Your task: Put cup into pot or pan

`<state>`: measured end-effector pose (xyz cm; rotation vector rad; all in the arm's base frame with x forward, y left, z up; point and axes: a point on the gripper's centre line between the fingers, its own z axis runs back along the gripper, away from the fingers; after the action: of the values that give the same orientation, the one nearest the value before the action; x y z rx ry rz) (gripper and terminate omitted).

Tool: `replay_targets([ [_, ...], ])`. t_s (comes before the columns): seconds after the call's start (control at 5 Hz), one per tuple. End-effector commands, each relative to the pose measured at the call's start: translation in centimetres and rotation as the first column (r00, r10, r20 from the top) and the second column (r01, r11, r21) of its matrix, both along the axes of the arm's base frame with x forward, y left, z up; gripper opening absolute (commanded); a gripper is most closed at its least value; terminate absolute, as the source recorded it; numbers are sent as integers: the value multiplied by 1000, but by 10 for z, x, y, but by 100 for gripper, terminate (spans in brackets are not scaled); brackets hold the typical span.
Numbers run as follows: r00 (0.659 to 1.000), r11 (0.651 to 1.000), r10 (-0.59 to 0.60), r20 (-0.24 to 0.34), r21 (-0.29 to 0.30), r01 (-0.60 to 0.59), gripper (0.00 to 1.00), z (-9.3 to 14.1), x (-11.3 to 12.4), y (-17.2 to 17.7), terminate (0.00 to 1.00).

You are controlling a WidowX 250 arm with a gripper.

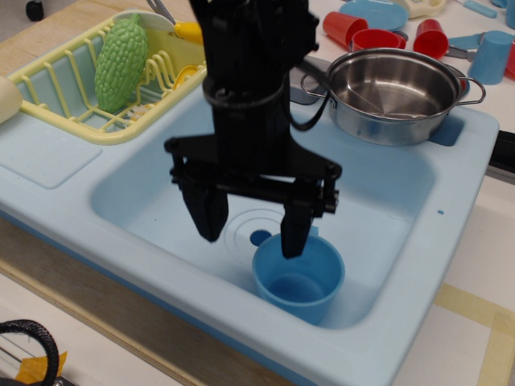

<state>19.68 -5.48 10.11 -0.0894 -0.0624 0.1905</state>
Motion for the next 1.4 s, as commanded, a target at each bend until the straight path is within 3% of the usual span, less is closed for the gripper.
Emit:
replay_targets([
  [0.0, 995, 998, 38, 95, -56, -33, 100, -20, 0, 4, 0],
  [0.2, 996, 996, 44, 82, -80, -37, 100, -32, 5, 1, 0],
  [0.4, 996, 996, 56, 69, -78, -50, 0, -35, 6, 0, 0],
  [0.8, 996, 994, 73, 45, -86, -69, 0, -38, 8, -1, 0],
  [1.2, 971, 998, 64, 231, -36, -57, 0, 19, 33, -6, 0],
])
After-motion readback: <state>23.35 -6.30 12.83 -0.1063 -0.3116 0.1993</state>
